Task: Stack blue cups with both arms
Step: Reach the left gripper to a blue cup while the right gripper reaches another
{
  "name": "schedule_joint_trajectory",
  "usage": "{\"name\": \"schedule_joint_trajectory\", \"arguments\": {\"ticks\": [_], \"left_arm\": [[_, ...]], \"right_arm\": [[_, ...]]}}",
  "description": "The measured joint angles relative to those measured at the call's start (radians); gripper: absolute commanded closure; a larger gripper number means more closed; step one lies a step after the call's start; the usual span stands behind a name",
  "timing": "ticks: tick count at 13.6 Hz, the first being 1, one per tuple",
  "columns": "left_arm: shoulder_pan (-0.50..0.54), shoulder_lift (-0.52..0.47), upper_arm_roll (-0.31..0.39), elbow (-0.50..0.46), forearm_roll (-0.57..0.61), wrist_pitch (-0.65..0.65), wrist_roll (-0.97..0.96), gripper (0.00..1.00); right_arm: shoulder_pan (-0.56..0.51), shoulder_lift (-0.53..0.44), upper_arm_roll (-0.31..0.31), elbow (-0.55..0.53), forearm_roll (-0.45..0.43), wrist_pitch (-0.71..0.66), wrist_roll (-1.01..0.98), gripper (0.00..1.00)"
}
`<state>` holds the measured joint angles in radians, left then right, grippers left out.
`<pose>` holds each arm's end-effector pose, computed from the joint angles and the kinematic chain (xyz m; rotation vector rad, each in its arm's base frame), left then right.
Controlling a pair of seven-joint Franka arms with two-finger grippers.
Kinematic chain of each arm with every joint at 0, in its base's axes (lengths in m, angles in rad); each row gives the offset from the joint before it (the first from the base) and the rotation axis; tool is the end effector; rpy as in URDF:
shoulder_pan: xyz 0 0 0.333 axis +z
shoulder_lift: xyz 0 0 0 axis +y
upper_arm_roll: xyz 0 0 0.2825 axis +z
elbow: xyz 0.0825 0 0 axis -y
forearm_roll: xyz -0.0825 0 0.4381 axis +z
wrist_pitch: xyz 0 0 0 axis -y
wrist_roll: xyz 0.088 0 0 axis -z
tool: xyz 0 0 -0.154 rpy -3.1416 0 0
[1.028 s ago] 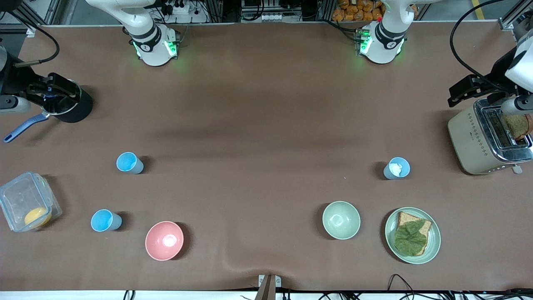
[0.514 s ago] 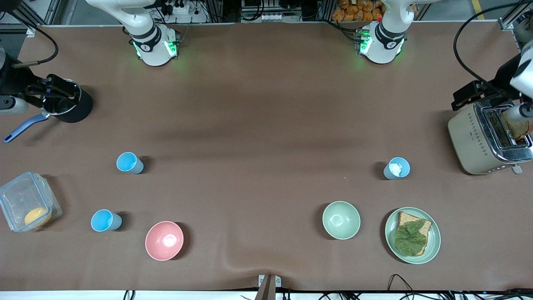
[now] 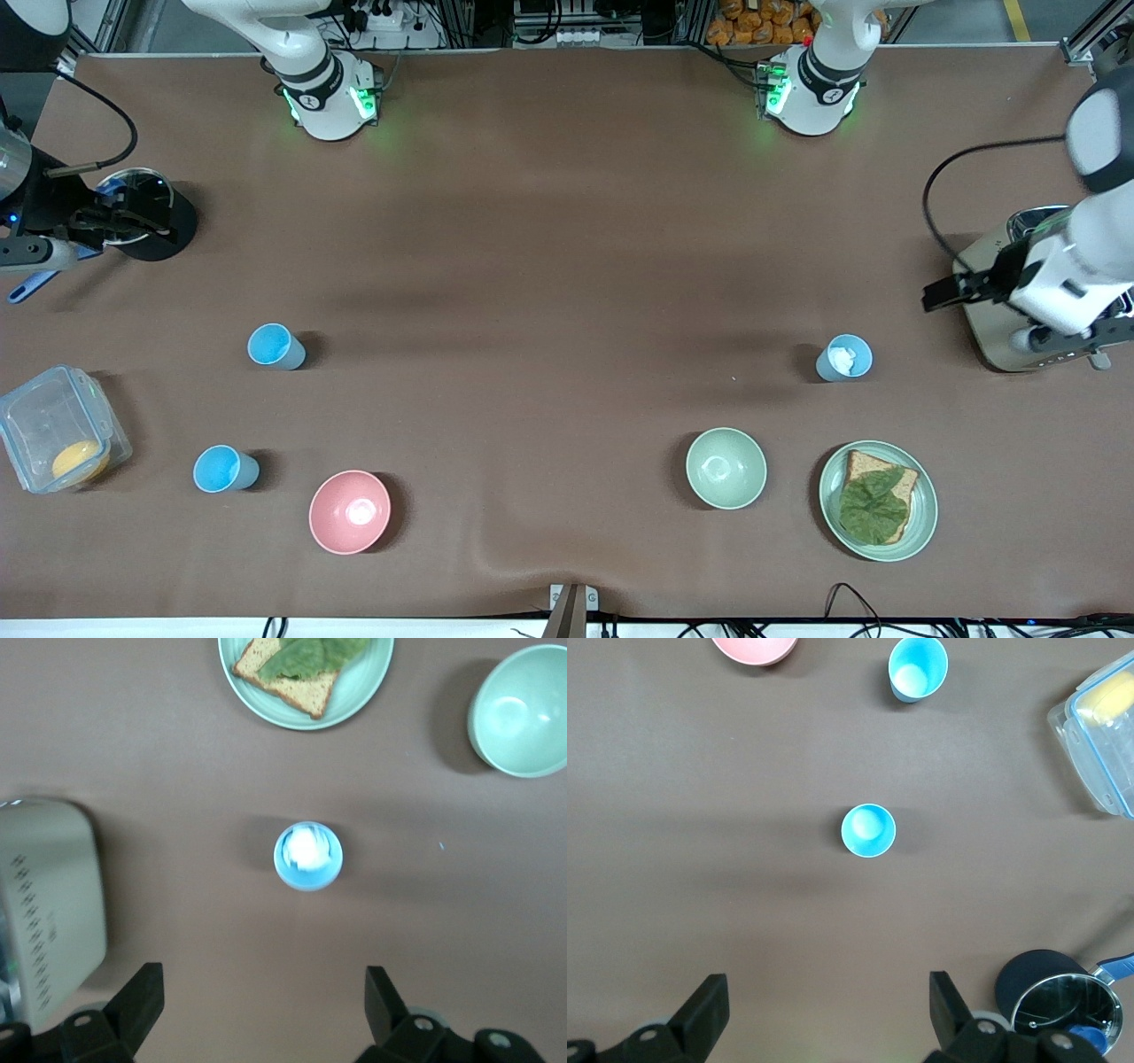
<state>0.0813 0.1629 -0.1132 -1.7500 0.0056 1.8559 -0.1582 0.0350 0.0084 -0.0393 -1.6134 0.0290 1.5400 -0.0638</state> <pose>0.6464 -0.0183 0.3710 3.1265 0.1965 -0.0892 0.6017 0.0020 0.5142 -3.1063 -0.0920 0.1256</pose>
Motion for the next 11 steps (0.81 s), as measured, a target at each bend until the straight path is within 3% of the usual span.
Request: {"name": "schedule_joint_trajectory", "arguments": {"ticks": [5,11], "left_arm": [[0.027,0.018,0.001,-0.288,0.0,0.381,0.019,0.0],[0.027,0.136,-0.001,-0.384,0.0,0.573,0.019,0.0]], "right_arm": [[-0.003,0.031,-0.009,-0.003,0.0,0.022,0.0,0.0],[-0.04,0.231,-0.012,-0.013,-0.001,0.158,-0.001,0.0]]}}
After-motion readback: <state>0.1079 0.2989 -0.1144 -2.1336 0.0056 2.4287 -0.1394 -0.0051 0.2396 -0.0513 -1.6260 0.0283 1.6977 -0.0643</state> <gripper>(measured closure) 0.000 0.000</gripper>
